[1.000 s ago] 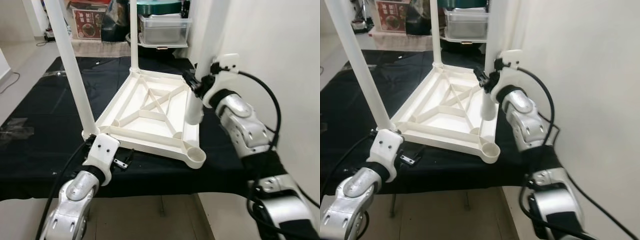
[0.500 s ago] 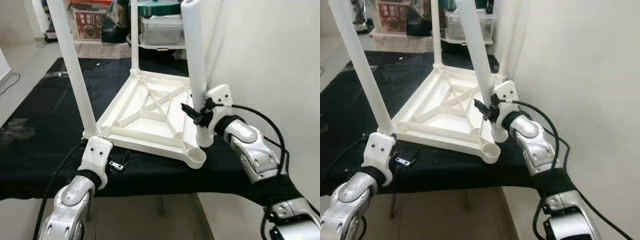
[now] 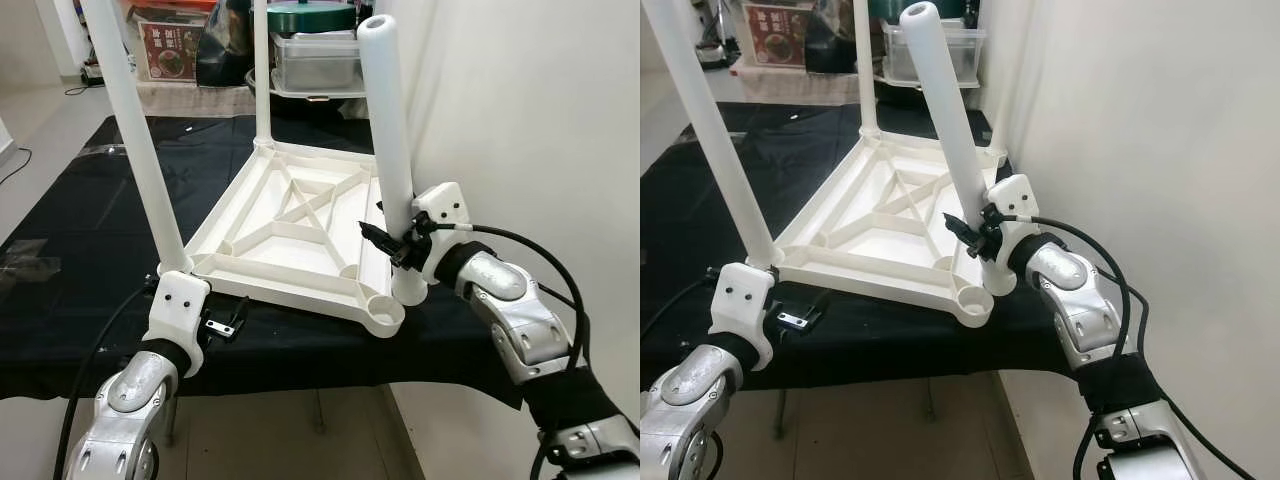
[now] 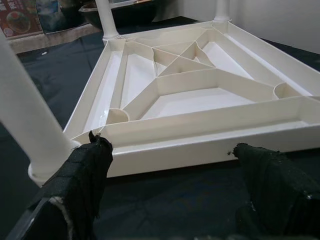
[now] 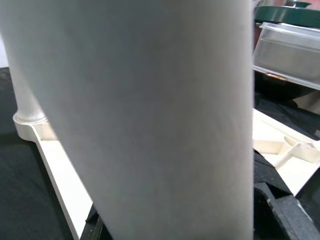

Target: Building children table

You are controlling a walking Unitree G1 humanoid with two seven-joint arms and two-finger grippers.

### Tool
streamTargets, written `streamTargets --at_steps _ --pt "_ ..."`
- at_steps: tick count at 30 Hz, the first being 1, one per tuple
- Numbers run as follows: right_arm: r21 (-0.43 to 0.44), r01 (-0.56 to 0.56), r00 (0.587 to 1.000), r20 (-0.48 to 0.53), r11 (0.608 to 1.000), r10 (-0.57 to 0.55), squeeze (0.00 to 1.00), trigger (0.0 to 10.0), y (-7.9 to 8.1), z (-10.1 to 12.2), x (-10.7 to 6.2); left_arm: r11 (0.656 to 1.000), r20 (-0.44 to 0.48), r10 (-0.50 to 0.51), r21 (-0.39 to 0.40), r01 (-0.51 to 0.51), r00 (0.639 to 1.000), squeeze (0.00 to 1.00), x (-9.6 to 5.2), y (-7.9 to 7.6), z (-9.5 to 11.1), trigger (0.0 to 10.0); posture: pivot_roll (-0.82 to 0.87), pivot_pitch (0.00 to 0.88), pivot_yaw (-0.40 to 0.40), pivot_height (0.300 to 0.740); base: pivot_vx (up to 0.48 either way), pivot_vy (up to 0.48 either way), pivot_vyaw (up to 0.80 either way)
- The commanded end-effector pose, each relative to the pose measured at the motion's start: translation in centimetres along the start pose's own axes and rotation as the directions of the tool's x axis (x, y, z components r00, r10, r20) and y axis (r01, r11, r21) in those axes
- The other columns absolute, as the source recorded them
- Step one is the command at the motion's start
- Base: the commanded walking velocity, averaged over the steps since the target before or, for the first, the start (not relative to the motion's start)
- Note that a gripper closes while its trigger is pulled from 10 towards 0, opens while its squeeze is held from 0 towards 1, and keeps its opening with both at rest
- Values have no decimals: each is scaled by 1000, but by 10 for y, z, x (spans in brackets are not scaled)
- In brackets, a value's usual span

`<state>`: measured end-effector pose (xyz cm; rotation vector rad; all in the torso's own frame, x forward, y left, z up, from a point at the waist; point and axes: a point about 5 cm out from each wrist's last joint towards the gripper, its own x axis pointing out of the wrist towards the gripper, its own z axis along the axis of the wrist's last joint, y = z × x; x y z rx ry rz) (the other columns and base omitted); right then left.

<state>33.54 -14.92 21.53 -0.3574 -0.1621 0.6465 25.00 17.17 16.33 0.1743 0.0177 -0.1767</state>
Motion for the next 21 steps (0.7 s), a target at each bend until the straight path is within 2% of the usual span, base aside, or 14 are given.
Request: streamTargets --at_steps 1,5,11,15,21 --pt "42 -15 999 39 999 13 0 0 7 6 2 1000 4 7 2 -7 1000 0 -1 3 1 10000 33 0 -76 740 0 0 0" --pt "56 -23 997 71 998 19 0 0 10 14 3 1000 9 8 2 -8 1000 0 1 5 1 10000 32 0 -75 740 0 0 0" --pt "58 -47 996 74 997 43 0 0 13 15 1 1000 9 11 0 -11 1000 0 1 6 1 10000 29 0 -74 740 0 0 0" --pt "42 -8 997 79 999 5 0 0 7 18 -2 1000 13 7 -5 -7 1000 0 3 3 1 10000 23 0 -71 740 0 0 0" --pt "42 -8 997 79 999 5 0 0 7 18 -2 1000 13 7 -5 -7 1000 0 3 3 1 10000 23 0 -71 740 0 0 0"
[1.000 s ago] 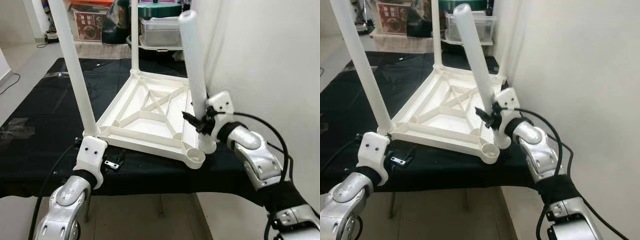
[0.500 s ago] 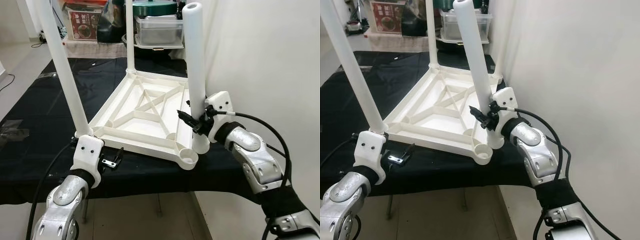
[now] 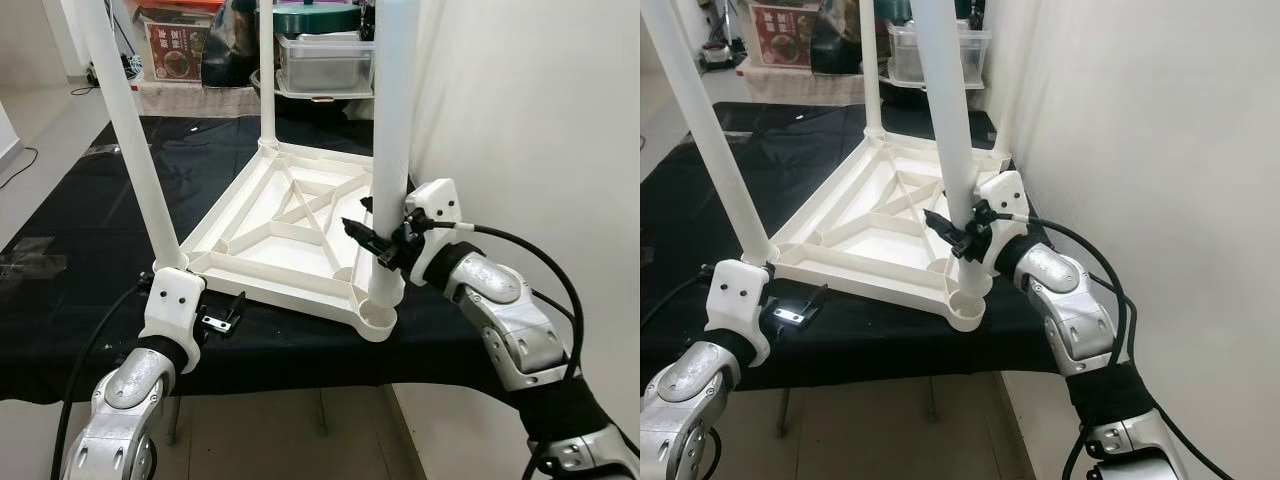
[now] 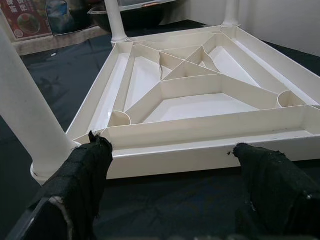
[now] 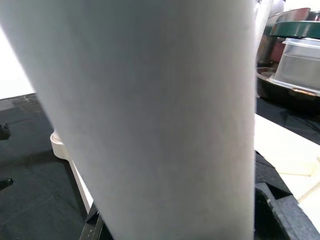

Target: Building children table

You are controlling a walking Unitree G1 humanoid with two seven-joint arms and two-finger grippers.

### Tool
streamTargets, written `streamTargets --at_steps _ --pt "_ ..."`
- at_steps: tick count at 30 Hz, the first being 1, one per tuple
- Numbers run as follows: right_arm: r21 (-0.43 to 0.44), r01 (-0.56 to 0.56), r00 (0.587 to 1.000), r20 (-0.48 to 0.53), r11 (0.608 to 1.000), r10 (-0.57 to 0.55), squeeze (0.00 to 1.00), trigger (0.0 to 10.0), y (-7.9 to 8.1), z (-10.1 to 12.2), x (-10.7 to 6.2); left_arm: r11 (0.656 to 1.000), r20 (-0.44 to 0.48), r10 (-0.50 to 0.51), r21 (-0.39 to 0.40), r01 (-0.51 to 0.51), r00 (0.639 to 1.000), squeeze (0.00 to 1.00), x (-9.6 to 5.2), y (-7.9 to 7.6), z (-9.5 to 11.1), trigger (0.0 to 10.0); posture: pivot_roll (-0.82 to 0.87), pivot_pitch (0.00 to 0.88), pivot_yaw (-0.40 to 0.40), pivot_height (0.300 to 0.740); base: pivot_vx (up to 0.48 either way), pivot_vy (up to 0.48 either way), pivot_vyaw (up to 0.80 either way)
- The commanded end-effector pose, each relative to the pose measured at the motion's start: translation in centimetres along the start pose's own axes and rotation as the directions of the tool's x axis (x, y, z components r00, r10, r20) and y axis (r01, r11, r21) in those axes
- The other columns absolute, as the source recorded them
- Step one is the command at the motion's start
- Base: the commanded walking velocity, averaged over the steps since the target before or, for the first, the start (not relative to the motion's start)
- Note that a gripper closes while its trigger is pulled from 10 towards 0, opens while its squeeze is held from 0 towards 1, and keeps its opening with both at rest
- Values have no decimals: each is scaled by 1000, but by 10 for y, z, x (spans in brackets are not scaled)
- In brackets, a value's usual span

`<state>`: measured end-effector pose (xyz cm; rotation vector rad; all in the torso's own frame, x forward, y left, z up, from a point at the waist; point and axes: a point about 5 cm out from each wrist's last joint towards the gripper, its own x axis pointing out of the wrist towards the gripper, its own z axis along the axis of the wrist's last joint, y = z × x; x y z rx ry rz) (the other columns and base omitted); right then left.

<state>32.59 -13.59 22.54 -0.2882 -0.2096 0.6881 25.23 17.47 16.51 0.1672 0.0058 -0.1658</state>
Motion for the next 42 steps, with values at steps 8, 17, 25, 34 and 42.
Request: streamTargets --at_steps 8,17,25,34,42 --pt "12 -35 999 -23 999 36 0 0 4 -1 -11 1000 -4 -1 -6 1 1000 0 1 0 -3 10000 21 0 -75 740 0 0 0" --pt "83 -95 993 -60 992 100 0 0 22 -10 -18 1000 -6 17 -19 -17 1000 0 -2 3 -3 10000 24 0 -76 740 0 0 0" --pt "153 -72 994 -73 986 84 0 0 33 -20 -14 999 -1 27 -30 -27 1000 0 0 4 -2 10000 30 0 -80 740 0 0 0" --pt "144 -96 990 -86 985 109 0 0 45 -31 -5 999 3 46 -29 -46 999 0 -1 7 -1 10000 56 0 -98 740 0 0 0" --pt "179 -97 985 -126 979 120 0 0 33 -40 -5 998 -6 61 -36 -61 998 0 -3 8 -4 10000 57 0 -105 740 0 0 0"
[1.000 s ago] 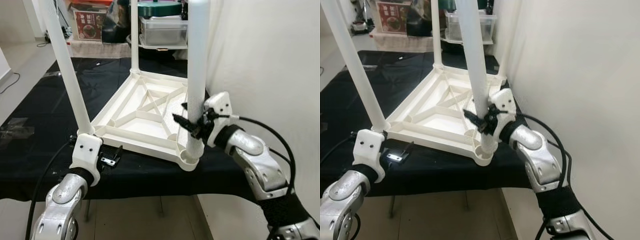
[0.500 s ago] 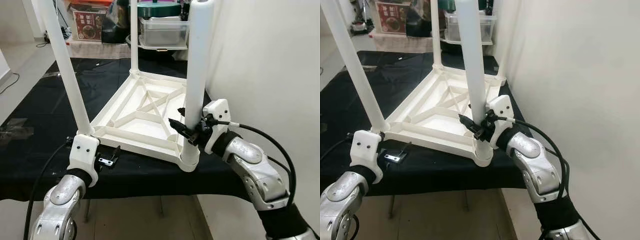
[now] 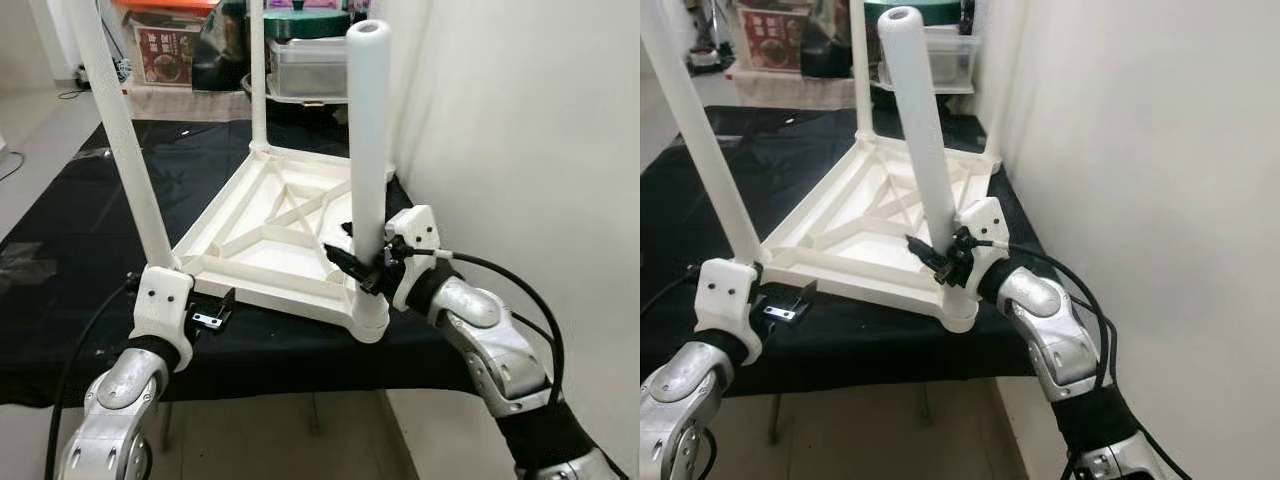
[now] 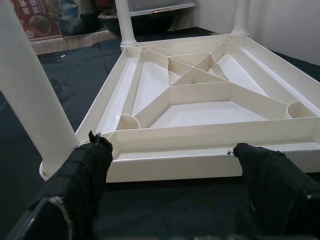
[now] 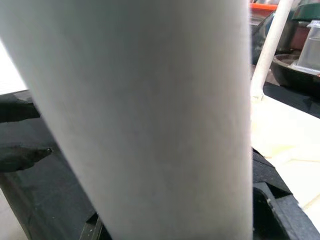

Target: Building children table

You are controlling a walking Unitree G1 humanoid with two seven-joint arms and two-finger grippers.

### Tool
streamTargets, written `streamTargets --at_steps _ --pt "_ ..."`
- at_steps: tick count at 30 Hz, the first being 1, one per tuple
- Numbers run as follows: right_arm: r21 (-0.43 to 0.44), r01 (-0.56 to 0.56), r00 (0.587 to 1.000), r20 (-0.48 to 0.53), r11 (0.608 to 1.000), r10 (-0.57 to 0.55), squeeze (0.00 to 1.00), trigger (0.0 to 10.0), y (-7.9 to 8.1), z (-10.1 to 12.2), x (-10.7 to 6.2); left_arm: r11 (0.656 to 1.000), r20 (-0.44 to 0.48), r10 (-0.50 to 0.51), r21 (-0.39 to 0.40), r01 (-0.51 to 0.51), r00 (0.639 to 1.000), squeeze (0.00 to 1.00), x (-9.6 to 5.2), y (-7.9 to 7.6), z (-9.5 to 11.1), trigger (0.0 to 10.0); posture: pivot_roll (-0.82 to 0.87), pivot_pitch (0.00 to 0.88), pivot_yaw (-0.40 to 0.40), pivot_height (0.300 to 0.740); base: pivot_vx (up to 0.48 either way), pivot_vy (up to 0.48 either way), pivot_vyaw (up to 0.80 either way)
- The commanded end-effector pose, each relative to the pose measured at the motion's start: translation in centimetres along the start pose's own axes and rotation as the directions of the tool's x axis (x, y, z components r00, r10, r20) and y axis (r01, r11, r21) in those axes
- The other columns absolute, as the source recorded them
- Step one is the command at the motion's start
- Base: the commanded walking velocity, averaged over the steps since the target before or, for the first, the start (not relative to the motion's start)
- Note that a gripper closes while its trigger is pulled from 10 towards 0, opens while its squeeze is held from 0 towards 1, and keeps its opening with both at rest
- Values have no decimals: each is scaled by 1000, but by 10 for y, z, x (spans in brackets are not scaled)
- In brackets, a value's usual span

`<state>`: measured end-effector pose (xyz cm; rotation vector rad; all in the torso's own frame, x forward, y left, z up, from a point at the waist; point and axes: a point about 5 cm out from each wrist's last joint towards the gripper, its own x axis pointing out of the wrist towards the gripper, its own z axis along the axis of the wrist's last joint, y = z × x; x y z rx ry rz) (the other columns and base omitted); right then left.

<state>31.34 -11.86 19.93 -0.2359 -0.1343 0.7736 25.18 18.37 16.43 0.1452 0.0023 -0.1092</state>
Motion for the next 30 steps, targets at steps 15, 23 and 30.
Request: streamTargets --at_steps 15,23,30 --pt "387 196 972 -199 901 -125 0 0 4 -50 -1 999 -9 24 -33 -24 1000 0 -2 3 -2 10000 66 0 -103 740 0 0 0" --pt "220 707 687 -440 672 -578 0 0 -18 -76 -17 999 -7 38 -27 -38 999 0 -4 5 -1 10000 78 0 -100 740 0 0 0" --pt "40 932 327 -516 359 -792 0 0 -25 -79 -38 997 -13 76 -8 -76 997 0 -4 12 0 10000 77 0 -95 740 0 0 0"
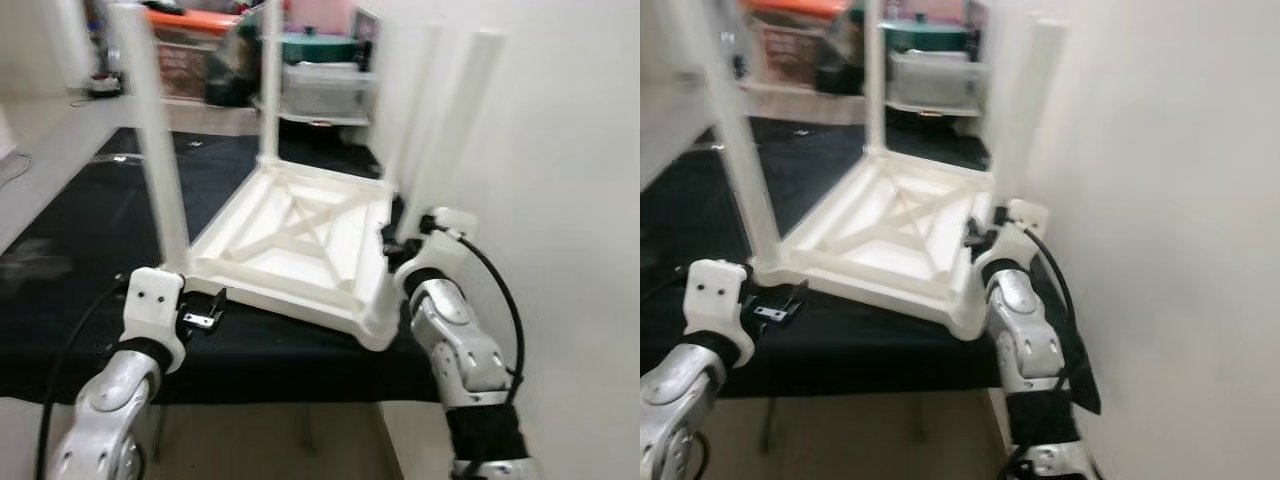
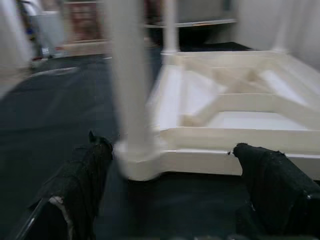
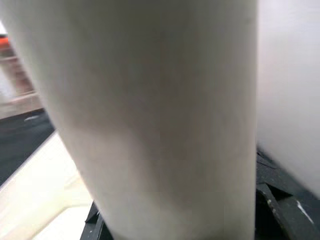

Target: Building children table

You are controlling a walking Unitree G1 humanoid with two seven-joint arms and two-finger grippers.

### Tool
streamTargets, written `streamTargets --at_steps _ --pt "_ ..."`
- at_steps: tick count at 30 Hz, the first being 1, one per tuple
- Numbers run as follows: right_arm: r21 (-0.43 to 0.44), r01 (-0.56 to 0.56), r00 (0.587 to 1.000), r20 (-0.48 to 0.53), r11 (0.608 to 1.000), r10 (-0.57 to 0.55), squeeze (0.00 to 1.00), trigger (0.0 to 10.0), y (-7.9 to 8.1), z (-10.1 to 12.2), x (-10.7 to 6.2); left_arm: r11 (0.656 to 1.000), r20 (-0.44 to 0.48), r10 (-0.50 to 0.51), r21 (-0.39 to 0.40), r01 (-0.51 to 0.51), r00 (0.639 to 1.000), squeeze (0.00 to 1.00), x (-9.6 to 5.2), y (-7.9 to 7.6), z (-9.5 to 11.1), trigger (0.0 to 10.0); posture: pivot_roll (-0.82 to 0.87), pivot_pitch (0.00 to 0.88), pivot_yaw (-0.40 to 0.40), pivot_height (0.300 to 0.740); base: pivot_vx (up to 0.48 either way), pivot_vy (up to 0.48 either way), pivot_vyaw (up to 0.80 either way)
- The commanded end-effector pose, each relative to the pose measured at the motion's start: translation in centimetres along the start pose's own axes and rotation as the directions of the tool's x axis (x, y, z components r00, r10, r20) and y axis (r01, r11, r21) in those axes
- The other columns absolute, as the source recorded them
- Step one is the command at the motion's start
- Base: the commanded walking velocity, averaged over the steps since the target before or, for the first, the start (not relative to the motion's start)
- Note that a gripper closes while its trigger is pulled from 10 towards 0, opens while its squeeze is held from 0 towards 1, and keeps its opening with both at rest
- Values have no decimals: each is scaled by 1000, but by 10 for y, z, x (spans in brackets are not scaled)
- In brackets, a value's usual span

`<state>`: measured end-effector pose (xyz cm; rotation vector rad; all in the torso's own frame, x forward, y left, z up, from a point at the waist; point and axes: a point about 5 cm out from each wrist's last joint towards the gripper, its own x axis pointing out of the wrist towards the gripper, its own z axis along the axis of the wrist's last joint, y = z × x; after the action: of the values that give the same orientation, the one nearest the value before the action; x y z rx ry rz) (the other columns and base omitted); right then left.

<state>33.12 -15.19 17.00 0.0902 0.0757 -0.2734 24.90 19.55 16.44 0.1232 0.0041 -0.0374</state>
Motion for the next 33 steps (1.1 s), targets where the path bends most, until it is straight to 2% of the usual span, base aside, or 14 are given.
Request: streamTargets --at_steps 1,4,5,6,7,8,13,14,19,24,28,29,30,33 --pt "-93 159 969 -177 983 -173 0 0 -26 -38 -1 1000 -8 9 16 -9 1000 0 1 1 1 10000 78 0 -97 740 0 0 0" --pt "-94 158 969 -175 983 -173 0 0 -24 -37 -1 1000 -9 11 17 -10 1000 0 2 1 1 10000 78 0 -97 740 0 0 0" --pt "-88 121 974 -182 989 -135 0 0 -17 -36 -2 1000 -10 9 18 -9 1000 0 3 0 1 10000 81 0 -95 740 0 0 0" --pt "-66 92 977 -187 994 -103 0 1843 -11 -36 -3 1000 -12 8 18 -8 1000 0 3 0 0 10000 81 0 -95 740 0 0 0" --pt "-47 25 978 -206 999 -35 0 10000 -3 -37 -3 1000 -13 7 18 -7 1000 0 3 -1 0 10000 85 0 -95 740 0 0 0" --pt "-34 -20 976 -218 999 12 0 10000 2 -38 -4 1000 -14 6 18 -5 1000 0 4 -1 0 10000 85 0 -95 740 0 0 0" --pt "12 -18 979 -203 1000 20 0 10000 7 -33 -4 1000 -16 4 23 -3 1000 0 5 -1 0 10000 79 0 -89 740 0 0 0" --pt "25 -19 984 -175 1000 23 1000 10000 7 -28 -3 1000 -15 3 26 -2 1000 0 5 0 0 10000 79 0 -89 740 0 0 0" --pt "44 -23 994 -103 999 28 1000 10000 5 -12 -2 1000 -9 -5 31 5 1000 0 10 -1 2 10000 64 0 -83 740 0 0 0" --pt "54 -39 995 -84 998 43 1000 10000 6 -7 -3 999 -8 -7 31 7 1000 0 10 -1 2 10000 60 0 -81 740 0 0 0" --pt "57 -138 990 -2 989 138 992 10000 3 15 -3 999 -3 -18 37 18 1000 0 10 -2 2 10000 40 0 -72 740 0 0 0" --pt "50 -211 977 34 976 209 0 10000 2 25 -3 999 -1 -24 39 24 1000 0 10 -3 2 10000 32 0 -68 740 0 0 0" --pt "50 -211 977 34 976 209 0 10000 2 25 -3 999 -1 -24 39 24 1000 0 10 -3 2 10000 32 0 -68 740 0 0 0" --pt "-8 -321 943 90 947 320 0 10000 -2 39 1 999 4 -36 40 36 999 0 11 -4 3 10000 26 0 -65 740 0 0 0"
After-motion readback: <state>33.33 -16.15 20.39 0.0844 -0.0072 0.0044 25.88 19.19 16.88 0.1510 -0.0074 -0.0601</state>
